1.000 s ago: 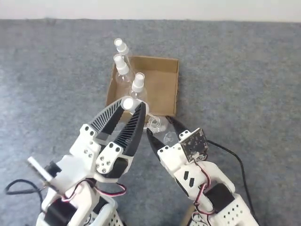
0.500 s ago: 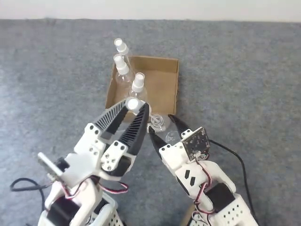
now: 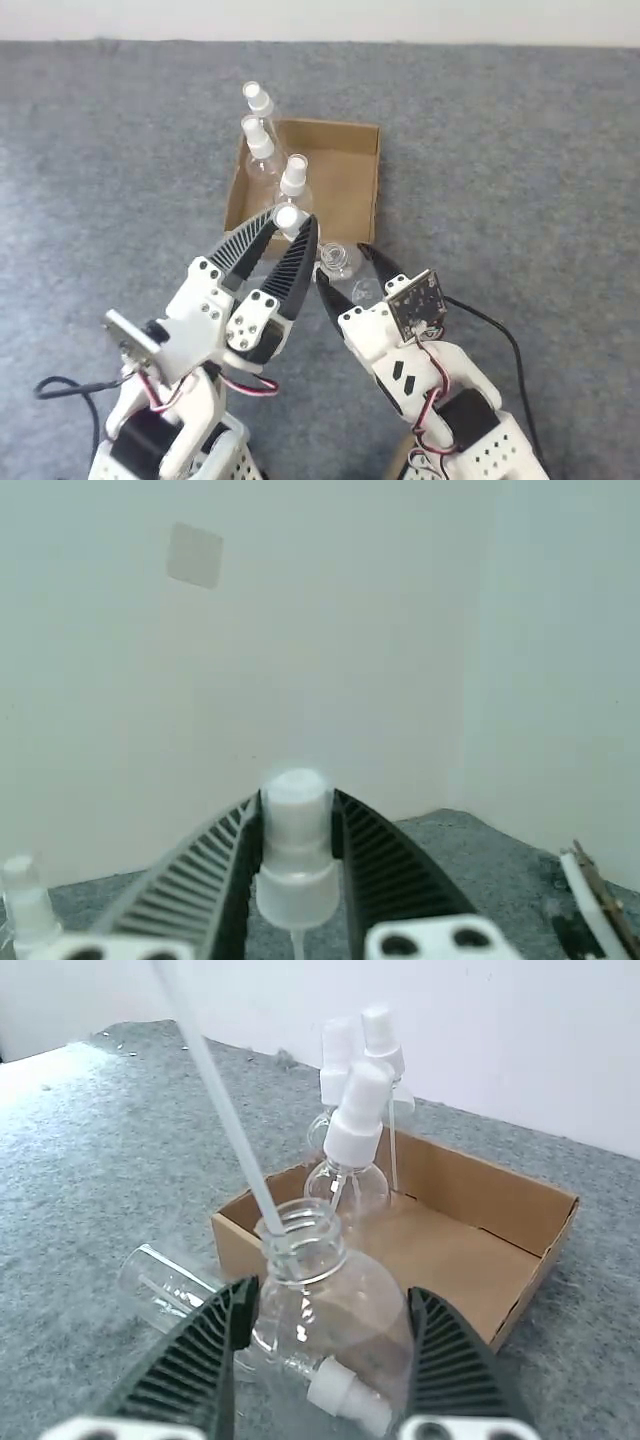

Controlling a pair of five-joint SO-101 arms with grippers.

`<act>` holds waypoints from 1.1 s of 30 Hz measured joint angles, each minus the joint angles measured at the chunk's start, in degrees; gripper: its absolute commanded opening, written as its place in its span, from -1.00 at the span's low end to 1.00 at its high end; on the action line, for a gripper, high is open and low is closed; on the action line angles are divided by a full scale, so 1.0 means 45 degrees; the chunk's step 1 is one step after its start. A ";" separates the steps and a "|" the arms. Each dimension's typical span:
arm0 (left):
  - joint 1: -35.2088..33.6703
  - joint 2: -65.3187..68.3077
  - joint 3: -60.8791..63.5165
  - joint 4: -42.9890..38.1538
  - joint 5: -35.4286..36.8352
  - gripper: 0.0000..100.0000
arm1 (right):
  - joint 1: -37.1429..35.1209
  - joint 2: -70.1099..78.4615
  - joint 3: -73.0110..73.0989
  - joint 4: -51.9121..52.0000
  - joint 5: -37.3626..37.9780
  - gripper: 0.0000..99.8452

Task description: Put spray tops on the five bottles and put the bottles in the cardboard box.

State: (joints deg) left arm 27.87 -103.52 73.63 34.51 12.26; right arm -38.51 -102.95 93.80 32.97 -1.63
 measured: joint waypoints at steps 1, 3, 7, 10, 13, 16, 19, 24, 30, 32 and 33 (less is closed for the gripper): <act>-0.0137 0.0000 0.0117 0.0000 0.0000 -0.97 | 0.0000 0.0000 0.0000 0.0000 0.0000 -0.81; -0.0352 0.0000 0.0254 0.0000 0.0000 -0.97 | 0.0000 0.0000 0.0000 0.0000 0.0000 -0.81; -0.0352 0.0000 0.0586 0.0000 -0.0098 -0.97 | -0.0020 0.0000 0.0000 0.0000 0.0000 -0.81; -0.0352 0.0000 0.0781 0.0000 -0.0410 -0.97 | -0.0020 0.0000 0.0000 0.0000 0.0000 -0.81; -0.0352 0.0000 0.1035 -0.0059 -0.0527 -0.97 | -0.0020 0.0000 0.0000 0.0000 0.0000 -0.81; -0.0352 0.0000 0.1407 -0.0391 -0.0567 -0.97 | -0.0020 0.0000 0.0000 0.0000 0.0000 -0.81; -0.0352 0.0000 0.1465 -0.0430 -0.0567 -0.97 | -0.0020 0.0000 0.0000 -0.0117 0.0000 -0.82; -0.0332 0.0000 0.1465 -0.0430 -0.0567 -0.97 | -0.0020 0.0000 0.0000 -0.0957 0.0000 -0.82; -0.0332 0.0000 0.1465 -0.0430 -0.0547 -0.97 | -0.0020 0.0000 0.0000 -0.1035 0.0000 -0.82; -0.0332 0.0000 0.1465 -0.0430 -0.0547 -0.97 | -0.0020 0.0000 0.0000 -0.1055 0.0000 -0.82; -0.0332 0.0000 0.1465 -0.0430 -0.0547 -0.97 | -0.0020 0.0000 0.0000 -0.1055 0.0000 -0.82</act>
State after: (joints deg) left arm 26.37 -103.52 80.22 32.57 9.80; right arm -38.59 -102.95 93.80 28.22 -1.63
